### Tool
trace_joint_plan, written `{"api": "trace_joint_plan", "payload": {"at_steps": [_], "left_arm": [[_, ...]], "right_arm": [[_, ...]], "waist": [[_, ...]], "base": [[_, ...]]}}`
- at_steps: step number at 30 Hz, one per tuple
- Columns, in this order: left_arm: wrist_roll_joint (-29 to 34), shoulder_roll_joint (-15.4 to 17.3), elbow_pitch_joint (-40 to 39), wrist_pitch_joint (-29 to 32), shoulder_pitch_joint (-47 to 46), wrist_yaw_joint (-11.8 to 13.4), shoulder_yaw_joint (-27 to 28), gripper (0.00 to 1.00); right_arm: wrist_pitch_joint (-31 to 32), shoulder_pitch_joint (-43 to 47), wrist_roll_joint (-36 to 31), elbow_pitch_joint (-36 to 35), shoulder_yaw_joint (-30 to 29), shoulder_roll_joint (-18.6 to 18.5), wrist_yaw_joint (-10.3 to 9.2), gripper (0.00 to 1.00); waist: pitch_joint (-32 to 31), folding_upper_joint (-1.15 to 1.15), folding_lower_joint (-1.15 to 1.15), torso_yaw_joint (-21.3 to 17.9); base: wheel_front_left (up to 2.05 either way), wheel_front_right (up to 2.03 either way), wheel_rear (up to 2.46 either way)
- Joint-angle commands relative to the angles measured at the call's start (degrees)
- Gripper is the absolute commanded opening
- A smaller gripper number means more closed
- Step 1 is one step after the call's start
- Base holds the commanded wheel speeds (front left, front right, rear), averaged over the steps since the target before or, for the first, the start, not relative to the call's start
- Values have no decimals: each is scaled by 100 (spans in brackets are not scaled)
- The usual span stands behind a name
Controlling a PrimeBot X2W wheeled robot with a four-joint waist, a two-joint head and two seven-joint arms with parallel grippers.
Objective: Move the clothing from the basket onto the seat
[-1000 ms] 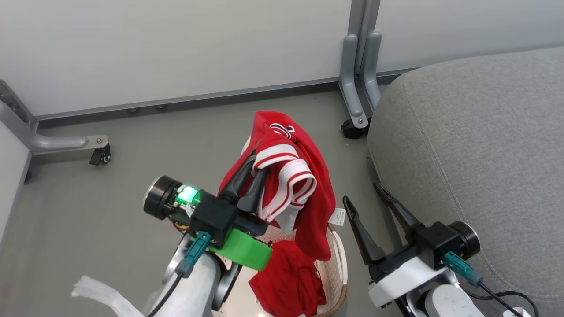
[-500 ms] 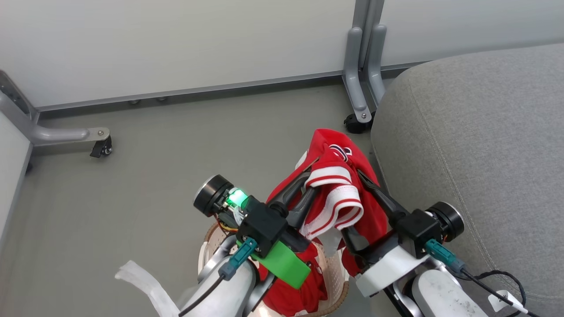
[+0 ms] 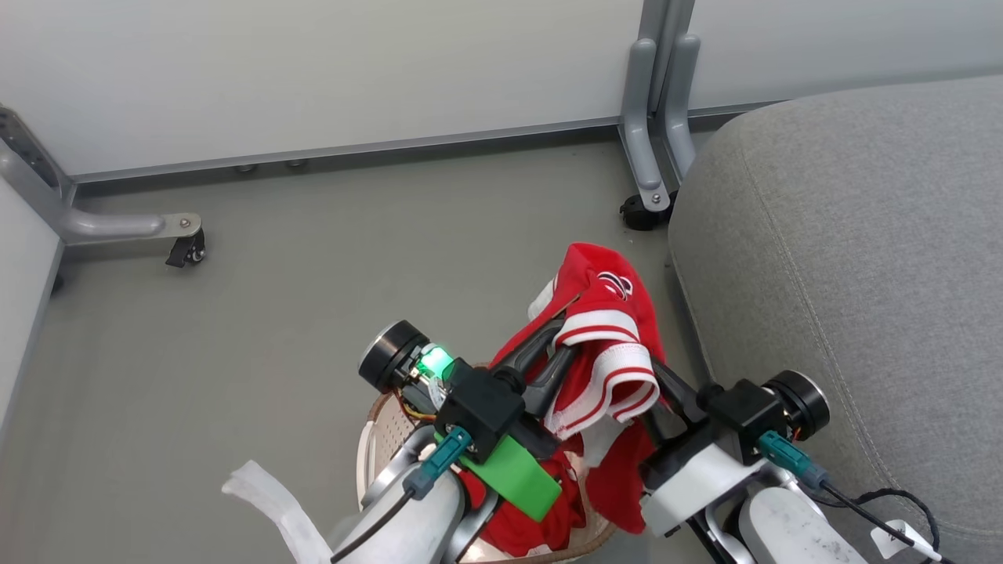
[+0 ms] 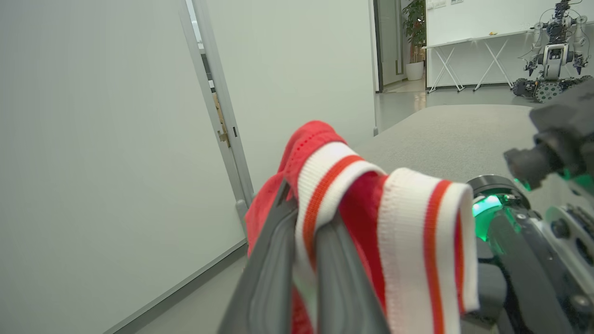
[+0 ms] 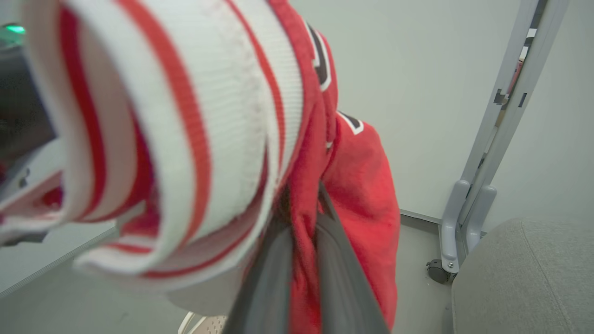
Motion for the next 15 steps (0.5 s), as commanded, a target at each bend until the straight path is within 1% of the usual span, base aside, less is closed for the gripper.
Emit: {"api": "trace_joint_plan", "payload": {"at_steps": [1,4,5,6,7,12,15], "left_arm": [[12,3,31,-5,-13,0,5,0],[-21,3,102,-5,12,-34,-19,0],[-31,4,139,-5,10,-40,-35,32],[-36,3,164,-5,2,-47,-39,48],[-44,3,193,-5,-6,-50,-34,100],[-106,15,265,-5,3,-71,-6,100],[-124,46,302,-5,-5,-79,16,100]], "right_arm": [[-18,87,-13,1,-65,-32,-8,0],[-18,117,55,-60,-201,17,-8,0],[-18,145,67,-79,-230,17,-8,0],[-18,173,76,-81,-245,7,-8,0],[-18,204,93,-69,-288,10,-8,0],[-18,279,173,-74,-576,98,-8,0],[-18,304,116,-96,-636,70,-8,0]], "waist": [[25,0,0,21],[45,0,0,51],[43,0,0,63],[38,0,0,71],[31,0,0,79],[-7,0,0,99],[-6,0,0,106]], "base": [[0,0,0],[0,0,0],[0,0,0],[0,0,0],[0,0,0],[0,0,0],[0,0,0]]}}
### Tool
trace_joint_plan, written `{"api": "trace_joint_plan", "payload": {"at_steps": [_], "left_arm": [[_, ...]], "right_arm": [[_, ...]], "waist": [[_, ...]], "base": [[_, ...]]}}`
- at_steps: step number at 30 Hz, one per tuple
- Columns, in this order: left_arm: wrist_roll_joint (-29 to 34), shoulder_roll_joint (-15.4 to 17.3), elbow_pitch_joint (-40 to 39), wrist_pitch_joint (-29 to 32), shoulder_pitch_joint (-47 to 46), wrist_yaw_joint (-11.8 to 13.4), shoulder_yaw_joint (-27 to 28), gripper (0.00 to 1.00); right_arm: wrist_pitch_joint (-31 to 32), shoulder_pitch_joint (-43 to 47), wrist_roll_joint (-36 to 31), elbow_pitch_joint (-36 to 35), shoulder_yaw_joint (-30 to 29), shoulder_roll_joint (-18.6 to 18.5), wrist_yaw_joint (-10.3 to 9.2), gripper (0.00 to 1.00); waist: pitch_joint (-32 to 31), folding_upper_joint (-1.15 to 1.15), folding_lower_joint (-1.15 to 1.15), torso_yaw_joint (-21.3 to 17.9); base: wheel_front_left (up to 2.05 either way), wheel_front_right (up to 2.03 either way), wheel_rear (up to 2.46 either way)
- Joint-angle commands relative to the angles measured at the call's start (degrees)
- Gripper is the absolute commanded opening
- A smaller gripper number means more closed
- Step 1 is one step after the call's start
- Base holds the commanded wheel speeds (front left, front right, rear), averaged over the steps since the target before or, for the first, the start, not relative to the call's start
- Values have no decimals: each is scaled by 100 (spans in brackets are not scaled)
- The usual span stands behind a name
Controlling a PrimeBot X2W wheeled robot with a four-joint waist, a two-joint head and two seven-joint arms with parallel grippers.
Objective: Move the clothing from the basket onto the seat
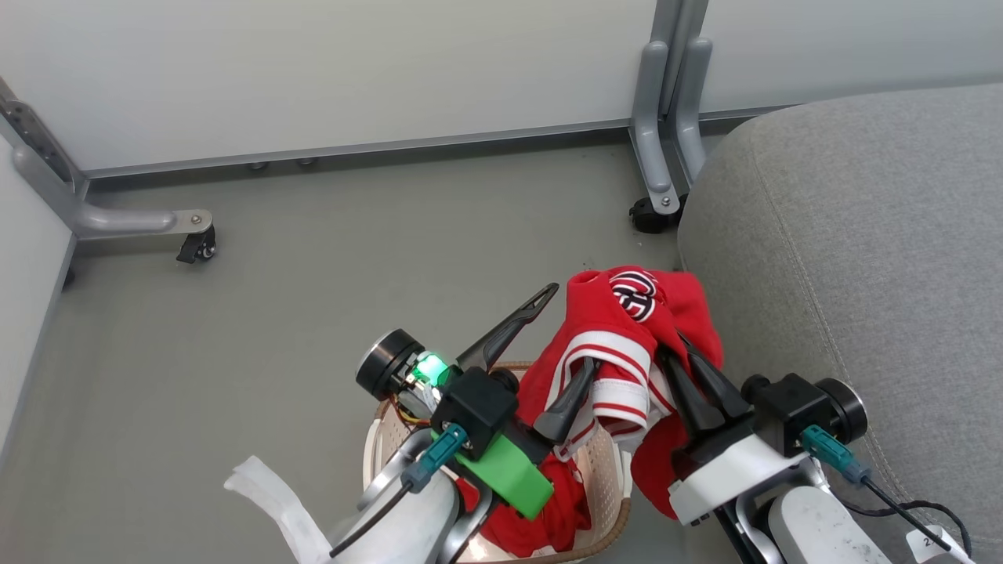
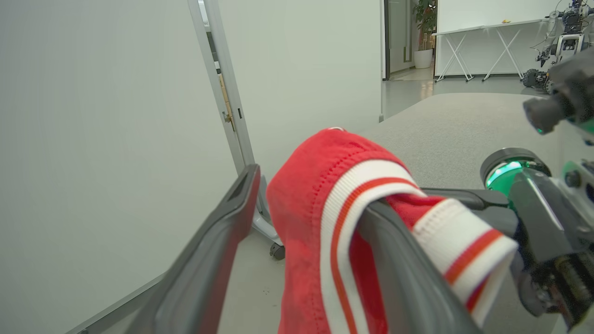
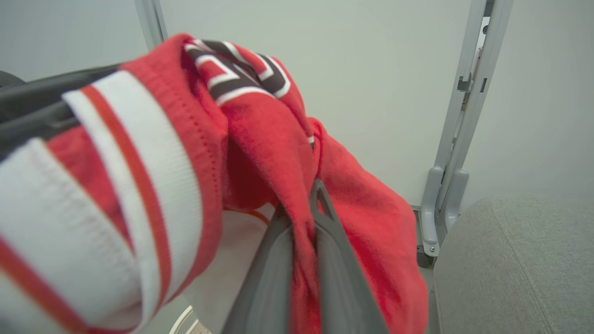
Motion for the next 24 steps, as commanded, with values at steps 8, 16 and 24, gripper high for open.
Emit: {"api": "trace_joint_plan", "payload": {"at_steps": [8,16,24], "left_arm": [[35,45,12,-5,-24,-22,93,100],[105,112,-40,-5,161,54,246,100],[219,189,-269,-5,393,272,611,100]], "right_arm": [[-18,86,-62,-64,-202,40,-8,0],[-18,-14,-82,-209,-463,55,-8,0],[-18,-41,5,-424,-909,111,-8,0]], "waist": [[47,0,0,4],[167,0,0,-142],[362,0,0,-603]], "base": [[0,0,0],[0,0,0],[0,0,0]]}}
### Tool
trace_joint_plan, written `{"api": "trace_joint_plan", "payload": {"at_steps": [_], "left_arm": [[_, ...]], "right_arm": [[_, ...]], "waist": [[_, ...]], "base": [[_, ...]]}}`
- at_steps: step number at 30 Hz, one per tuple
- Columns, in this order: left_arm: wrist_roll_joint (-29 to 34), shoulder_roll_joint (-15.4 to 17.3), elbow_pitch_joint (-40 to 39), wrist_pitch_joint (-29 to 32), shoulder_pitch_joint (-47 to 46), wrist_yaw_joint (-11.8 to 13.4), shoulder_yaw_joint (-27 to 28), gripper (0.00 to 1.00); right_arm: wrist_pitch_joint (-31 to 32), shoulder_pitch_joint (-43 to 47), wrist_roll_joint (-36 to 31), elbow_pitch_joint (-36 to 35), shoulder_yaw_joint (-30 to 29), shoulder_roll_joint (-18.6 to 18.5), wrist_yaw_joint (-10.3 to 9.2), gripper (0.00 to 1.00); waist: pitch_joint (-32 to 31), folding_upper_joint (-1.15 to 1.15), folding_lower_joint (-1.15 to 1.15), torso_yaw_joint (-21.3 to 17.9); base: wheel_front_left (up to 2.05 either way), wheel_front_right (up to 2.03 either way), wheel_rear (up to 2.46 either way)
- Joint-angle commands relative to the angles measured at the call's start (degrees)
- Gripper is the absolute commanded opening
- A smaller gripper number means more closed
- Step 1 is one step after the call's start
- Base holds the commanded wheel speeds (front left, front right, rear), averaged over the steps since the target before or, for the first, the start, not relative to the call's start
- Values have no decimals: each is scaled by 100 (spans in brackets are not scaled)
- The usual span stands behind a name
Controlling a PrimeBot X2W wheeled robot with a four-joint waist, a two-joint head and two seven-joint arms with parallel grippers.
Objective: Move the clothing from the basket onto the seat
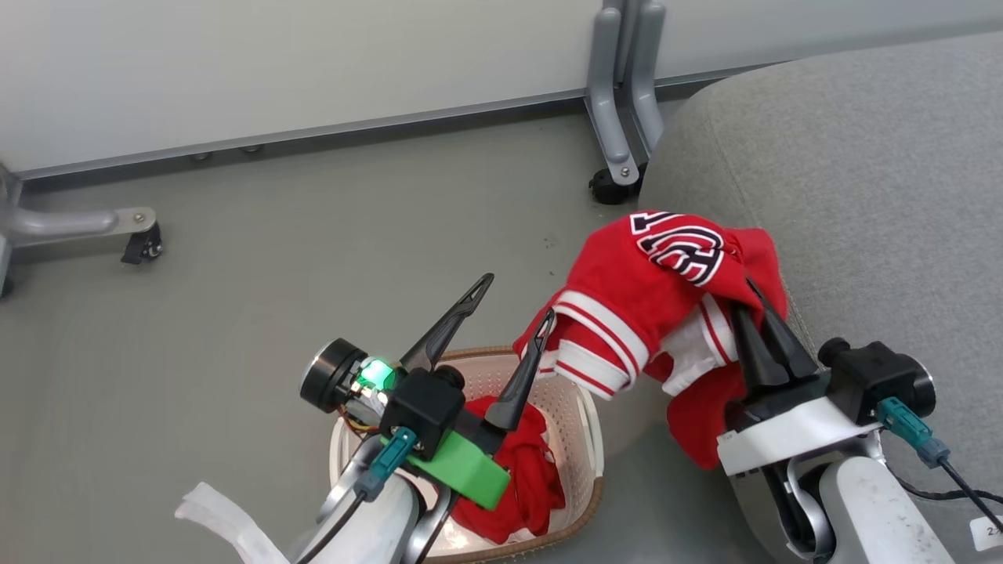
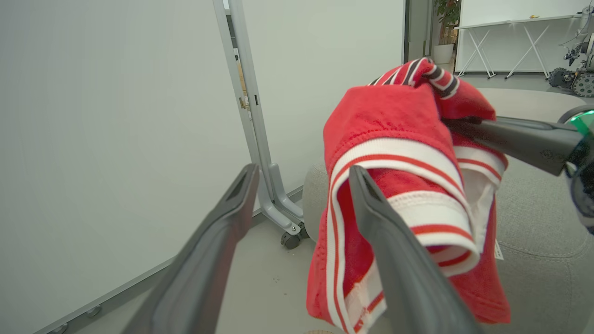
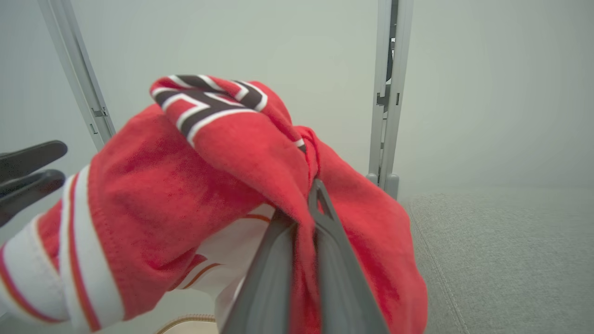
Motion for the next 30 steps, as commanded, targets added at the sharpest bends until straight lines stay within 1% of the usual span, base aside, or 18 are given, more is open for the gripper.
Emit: {"api": "trace_joint_plan", "payload": {"at_steps": [1,4,9,17,26,30], "left_arm": [[30,46,-56,-5,94,33,63,100],[92,74,-136,-5,179,67,150,100],[137,115,-246,-5,304,44,297,100],[255,136,-320,-5,325,-12,427,100],[374,216,-305,-5,195,-83,447,100],[429,269,-275,-5,109,-115,426,100]], "right_arm": [[-18,5,4,-61,-76,1,-8,0],[-18,66,-26,-123,-183,-18,-8,0],[-18,146,-68,-281,-259,-2,-8,0],[-18,403,-121,-615,-462,132,-8,0],[-19,596,-115,-928,-722,256,-8,0],[-18,595,-78,-1045,-778,307,-8,0]], "waist": [[122,0,0,-255],[173,0,0,-481],[289,0,0,-956],[534,0,0,-1702],[716,0,0,-2397],[838,0,0,-2594]], "base": [[0,0,0],[0,0,0],[0,0,0],[0,0,0],[0,0,0],[0,0,0]]}}
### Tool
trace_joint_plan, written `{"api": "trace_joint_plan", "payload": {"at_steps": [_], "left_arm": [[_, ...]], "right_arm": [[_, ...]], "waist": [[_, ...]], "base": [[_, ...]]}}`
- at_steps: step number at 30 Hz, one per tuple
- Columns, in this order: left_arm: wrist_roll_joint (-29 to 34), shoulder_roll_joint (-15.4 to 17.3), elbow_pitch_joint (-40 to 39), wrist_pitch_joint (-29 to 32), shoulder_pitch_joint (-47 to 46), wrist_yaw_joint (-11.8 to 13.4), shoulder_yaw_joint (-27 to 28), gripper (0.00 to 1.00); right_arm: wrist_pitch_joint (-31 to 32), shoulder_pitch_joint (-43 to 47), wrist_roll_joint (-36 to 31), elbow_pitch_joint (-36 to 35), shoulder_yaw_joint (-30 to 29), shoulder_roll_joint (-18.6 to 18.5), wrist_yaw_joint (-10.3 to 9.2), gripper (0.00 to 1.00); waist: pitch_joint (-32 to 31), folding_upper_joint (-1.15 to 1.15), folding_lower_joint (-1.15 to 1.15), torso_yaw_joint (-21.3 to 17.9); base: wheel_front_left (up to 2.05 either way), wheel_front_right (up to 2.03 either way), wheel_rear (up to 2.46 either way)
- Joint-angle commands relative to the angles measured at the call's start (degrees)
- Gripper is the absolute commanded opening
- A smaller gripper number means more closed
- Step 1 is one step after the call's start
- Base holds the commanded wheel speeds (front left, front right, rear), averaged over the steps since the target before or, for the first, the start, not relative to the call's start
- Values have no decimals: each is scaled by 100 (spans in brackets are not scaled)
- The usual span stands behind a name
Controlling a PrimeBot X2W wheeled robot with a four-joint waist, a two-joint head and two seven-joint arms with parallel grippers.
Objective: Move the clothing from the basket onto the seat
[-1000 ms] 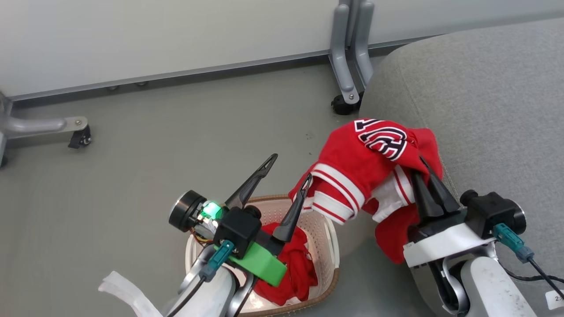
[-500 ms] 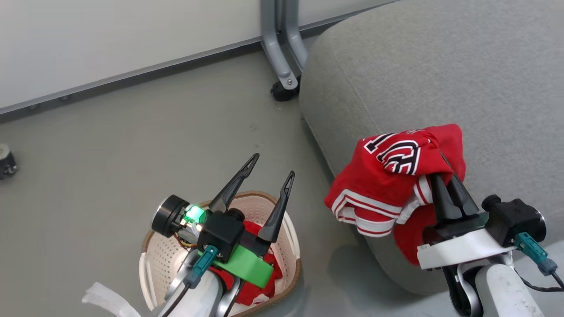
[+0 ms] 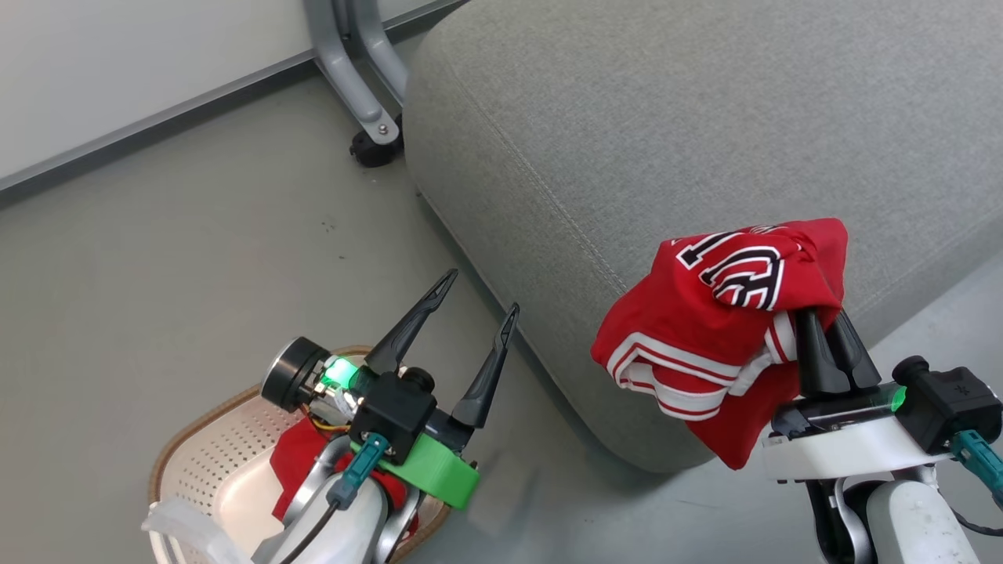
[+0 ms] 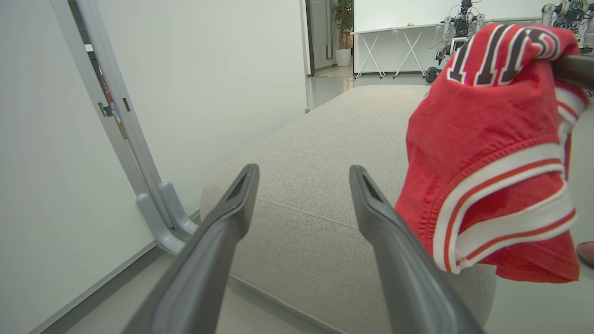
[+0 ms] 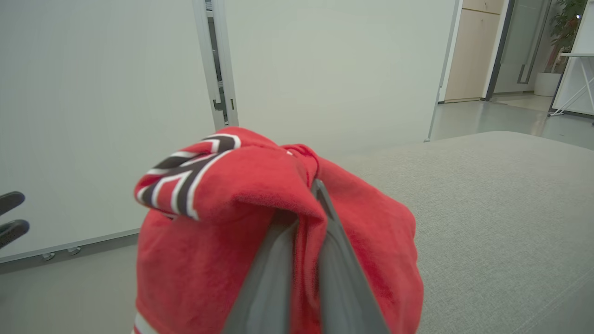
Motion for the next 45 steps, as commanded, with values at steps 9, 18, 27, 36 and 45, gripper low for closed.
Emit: {"api": "trace_joint_plan", "payload": {"at_steps": [9,18,27,36,45], "left_arm": [[142,95,115,-5,-367,-107,-215,100],[456,289,65,-5,-985,-202,-823,100],[529,369,82,-5,-1732,-236,-1345,100],[456,384,16,-5,-2122,-226,-1399,100],[352,469,37,-5,-1972,-103,-1393,100]], "right_arm": [[-18,-165,50,-118,-138,53,-8,0],[-18,-1386,565,103,-1220,11,-6,0],[-19,-3344,841,1052,-2165,-973,-4,0],[-18,-4693,751,2585,-2069,-1732,-6,0],[-18,-4722,239,3179,-2431,-1335,-6,100]], "waist": [[713,0,0,-243],[2084,0,0,377],[3206,0,0,931],[3635,0,0,1246],[3479,0,0,1383]], "base": [[0,0,0],[0,0,0],[0,0,0],[0,0,0],[0,0,0]]}}
